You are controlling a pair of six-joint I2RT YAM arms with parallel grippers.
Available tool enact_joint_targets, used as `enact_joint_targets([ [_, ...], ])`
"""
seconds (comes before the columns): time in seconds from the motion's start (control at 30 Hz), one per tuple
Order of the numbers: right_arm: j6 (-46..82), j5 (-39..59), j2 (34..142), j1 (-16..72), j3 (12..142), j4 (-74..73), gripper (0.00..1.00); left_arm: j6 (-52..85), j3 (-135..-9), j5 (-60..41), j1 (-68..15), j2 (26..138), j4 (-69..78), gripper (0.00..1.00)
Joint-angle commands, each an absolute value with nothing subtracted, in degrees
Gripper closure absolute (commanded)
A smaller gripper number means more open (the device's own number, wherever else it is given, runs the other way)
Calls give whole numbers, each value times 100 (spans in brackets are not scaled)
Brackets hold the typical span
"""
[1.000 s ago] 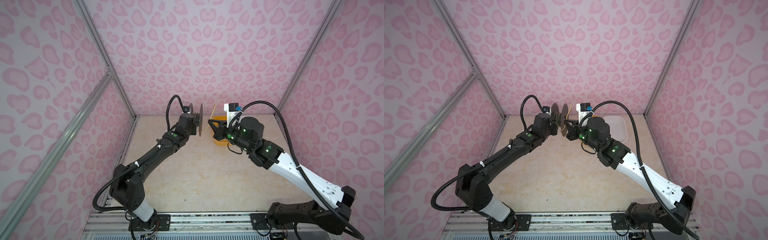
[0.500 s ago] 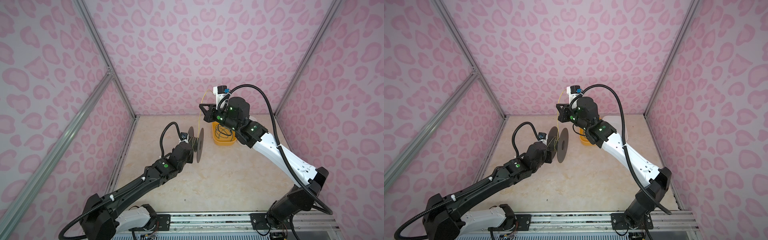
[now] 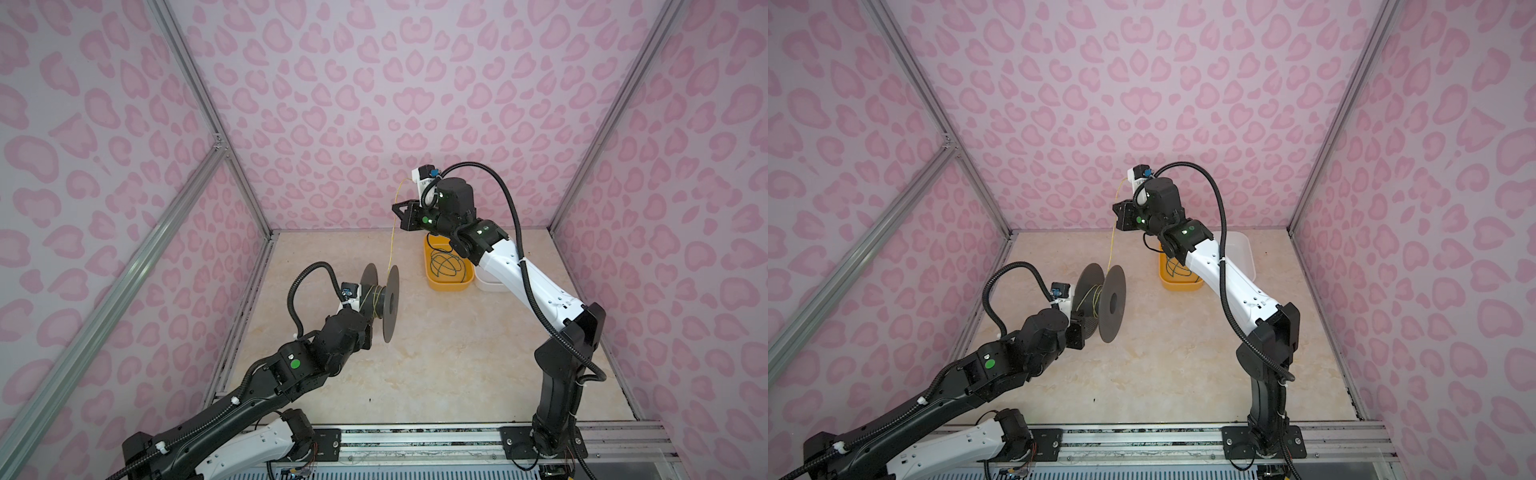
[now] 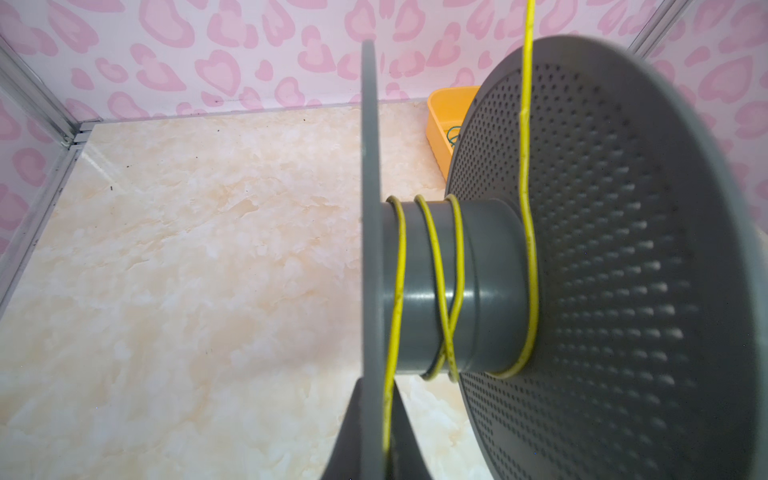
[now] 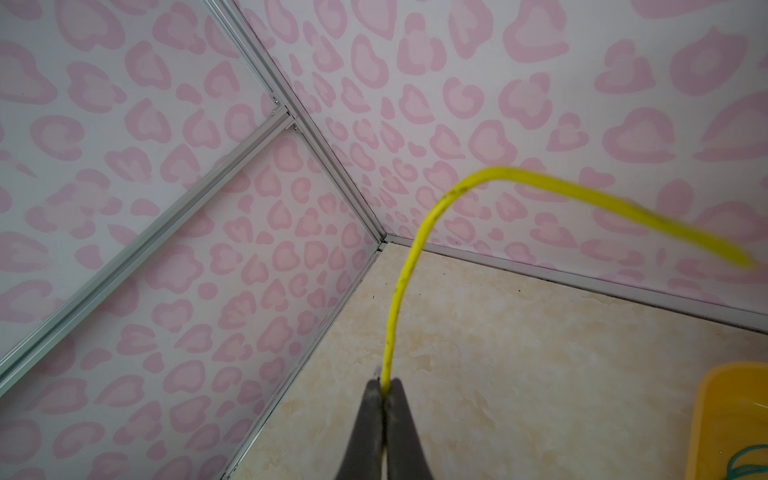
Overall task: Wrap the cables
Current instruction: 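Swing the right gripper with the cable up over the spool toward the left gripper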
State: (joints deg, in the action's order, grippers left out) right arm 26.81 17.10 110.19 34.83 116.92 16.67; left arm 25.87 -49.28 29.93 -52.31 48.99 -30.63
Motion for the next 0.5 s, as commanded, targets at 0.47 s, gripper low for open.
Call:
enact_joint_targets([
  [0.47,3471,1226,11554,2875,11606,707,100,2058,-5809,2846,-5264,4009,-4049,96],
])
